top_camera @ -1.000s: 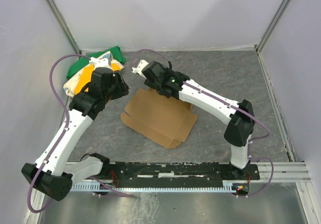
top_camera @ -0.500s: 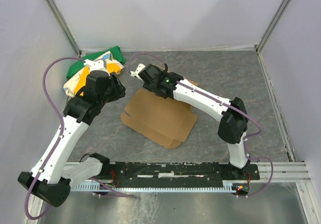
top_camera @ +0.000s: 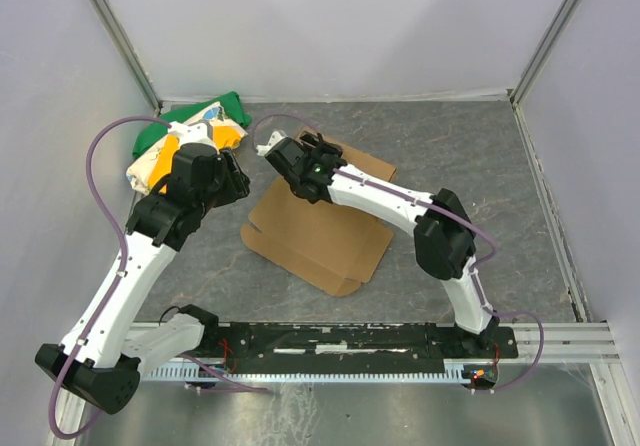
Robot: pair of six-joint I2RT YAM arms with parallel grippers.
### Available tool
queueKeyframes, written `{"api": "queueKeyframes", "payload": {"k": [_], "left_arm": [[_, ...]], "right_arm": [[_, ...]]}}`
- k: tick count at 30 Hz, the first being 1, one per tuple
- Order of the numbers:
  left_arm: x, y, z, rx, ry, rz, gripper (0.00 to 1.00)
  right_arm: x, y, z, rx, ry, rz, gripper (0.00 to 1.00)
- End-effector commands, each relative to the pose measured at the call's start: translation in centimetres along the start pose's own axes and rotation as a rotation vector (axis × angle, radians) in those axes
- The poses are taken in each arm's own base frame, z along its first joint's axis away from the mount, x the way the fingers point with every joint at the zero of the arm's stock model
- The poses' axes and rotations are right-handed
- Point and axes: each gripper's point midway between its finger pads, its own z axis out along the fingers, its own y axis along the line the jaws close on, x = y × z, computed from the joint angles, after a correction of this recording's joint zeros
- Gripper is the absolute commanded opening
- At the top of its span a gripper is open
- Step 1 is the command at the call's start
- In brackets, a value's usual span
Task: Fold the paper box
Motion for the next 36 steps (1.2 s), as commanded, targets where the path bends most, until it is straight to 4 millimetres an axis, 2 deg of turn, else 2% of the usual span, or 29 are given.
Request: {"api": "queueKeyframes", "payload": {"k": [1, 3, 7, 9, 13, 15, 20, 21, 23, 26, 30, 34, 36], "left_arm": [[-0.5, -0.3, -0.7, 0.018, -0.022, -0.043, 0.58], [-0.4, -0.2, -0.8, 0.014, -0.020, -0.043, 0.58], [-0.3, 0.1, -1.0, 0.009, -0.021, -0.044, 0.58], [-0.3, 0.1, -1.0, 0.007, -0.022, -0.047, 0.58], [-0.2, -0.1, -0.8, 0.014, -0.014, -0.054, 0.58], [-0.1, -0.3, -0.7, 0.023, -0.008, -0.054, 0.58], [0.1, -0.8, -0.4, 0.041, 0.013, -0.051, 0.58], [0.1, -1.1, -0.4, 0.053, 0.020, -0.052, 0.58], [-0.3, -1.4, -0.7, 0.060, 0.018, -0.061, 0.58], [-1.4, -1.9, -1.4, 0.072, -0.002, -0.076, 0.58], [-3.0, -2.3, -2.2, 0.085, -0.045, -0.086, 0.59], [-3.2, -2.6, -2.1, 0.094, -0.053, -0.091, 0.59], [-2.8, -2.7, -1.8, 0.104, -0.042, -0.096, 0.59]], "right_arm": [[-0.8, -1.3, 1.1, 0.183, 0.005, 0.007, 0.69], [-0.7, -1.8, 1.3, 0.242, 0.026, -0.006, 0.62], [-0.7, -3.1, 0.7, 0.301, 0.036, 0.055, 0.27], [-0.3, -4.3, 0.6, 0.323, 0.049, 0.097, 0.18], [1.8, -7.1, 0.9, 0.300, 0.125, 0.215, 0.16], [3.5, -8.5, 1.5, 0.244, 0.169, 0.314, 0.15], [9.1, -10.8, 3.0, 0.047, 0.316, 0.619, 0.14], [11.3, -10.8, 3.2, -0.037, 0.380, 0.737, 0.13], [13.2, -9.5, 3.4, -0.133, 0.458, 0.823, 0.12], [15.9, -5.7, 3.6, -0.321, 0.599, 1.001, 0.08], [16.2, -0.5, 1.8, -0.523, 0.662, 1.276, 0.04], [16.8, 2.6, -1.2, -0.564, 0.691, 1.497, 0.17], [16.8, 3.6, -2.9, -0.583, 0.704, 1.581, 0.33]]}}
